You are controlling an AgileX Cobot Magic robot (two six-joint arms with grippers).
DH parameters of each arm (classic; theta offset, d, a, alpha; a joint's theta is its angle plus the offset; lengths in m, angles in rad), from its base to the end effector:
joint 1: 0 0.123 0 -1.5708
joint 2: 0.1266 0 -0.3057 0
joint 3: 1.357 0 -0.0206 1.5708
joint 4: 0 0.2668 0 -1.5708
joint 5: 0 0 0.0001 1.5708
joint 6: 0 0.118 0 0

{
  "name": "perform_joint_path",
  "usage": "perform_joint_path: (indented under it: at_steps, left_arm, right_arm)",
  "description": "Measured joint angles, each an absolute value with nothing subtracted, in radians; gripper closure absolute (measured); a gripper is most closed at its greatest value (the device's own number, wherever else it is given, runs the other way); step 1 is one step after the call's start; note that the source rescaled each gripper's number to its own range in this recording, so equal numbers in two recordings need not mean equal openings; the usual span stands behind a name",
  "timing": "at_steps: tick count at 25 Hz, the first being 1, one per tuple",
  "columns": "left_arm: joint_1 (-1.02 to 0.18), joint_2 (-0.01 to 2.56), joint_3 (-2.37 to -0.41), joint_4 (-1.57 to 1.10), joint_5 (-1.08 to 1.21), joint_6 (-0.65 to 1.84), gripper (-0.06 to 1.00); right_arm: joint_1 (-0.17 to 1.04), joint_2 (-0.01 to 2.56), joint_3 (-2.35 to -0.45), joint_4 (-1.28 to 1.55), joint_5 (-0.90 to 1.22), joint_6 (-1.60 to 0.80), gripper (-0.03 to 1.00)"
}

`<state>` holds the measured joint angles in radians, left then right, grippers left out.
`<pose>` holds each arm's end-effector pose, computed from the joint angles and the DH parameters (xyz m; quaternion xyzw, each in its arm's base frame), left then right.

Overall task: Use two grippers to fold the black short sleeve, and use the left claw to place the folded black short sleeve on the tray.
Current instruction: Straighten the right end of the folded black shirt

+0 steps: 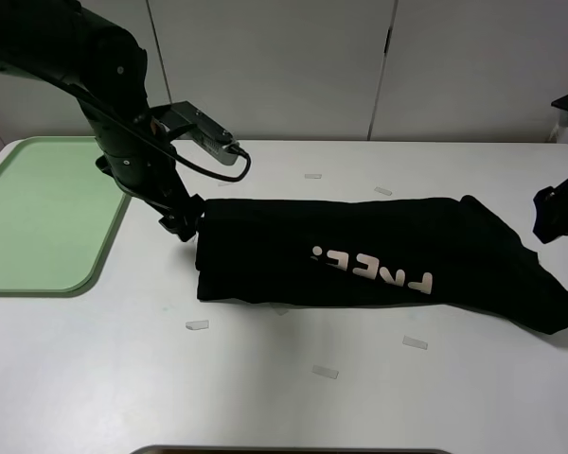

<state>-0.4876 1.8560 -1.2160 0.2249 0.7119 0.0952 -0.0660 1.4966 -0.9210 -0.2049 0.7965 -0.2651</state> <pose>0.3585 -0.1707 0.1697 0.3519 0.9198 0.0542 0.1652 0.2935 -0.0366 0.2096 -0.1579 0.9737 -0.1048 0.1262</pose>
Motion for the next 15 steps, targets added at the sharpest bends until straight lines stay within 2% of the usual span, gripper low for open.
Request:
perform_joint_path:
  at_steps: [5, 10, 15]
  left_arm:
    - [-0.488, 1.853, -1.228, 0.224, 0.734, 0.078, -0.05]
    - [-0.488, 1.849, -1.228, 0.199, 0.644, 0.047, -0.05]
    - [-0.488, 1.846, -1.228, 0.132, 0.577, 0.045, -0.05]
  right_arm:
    - [-0.066, 1.413, -0.922, -0.179, 0.774, -0.265, -0.03]
    - [-0.066, 1.374, -0.924, -0.037, 0.768, -0.248, -0.03]
    - [-0.066, 1.336, -0.924, 0.082, 0.852, -0.246, -0.03]
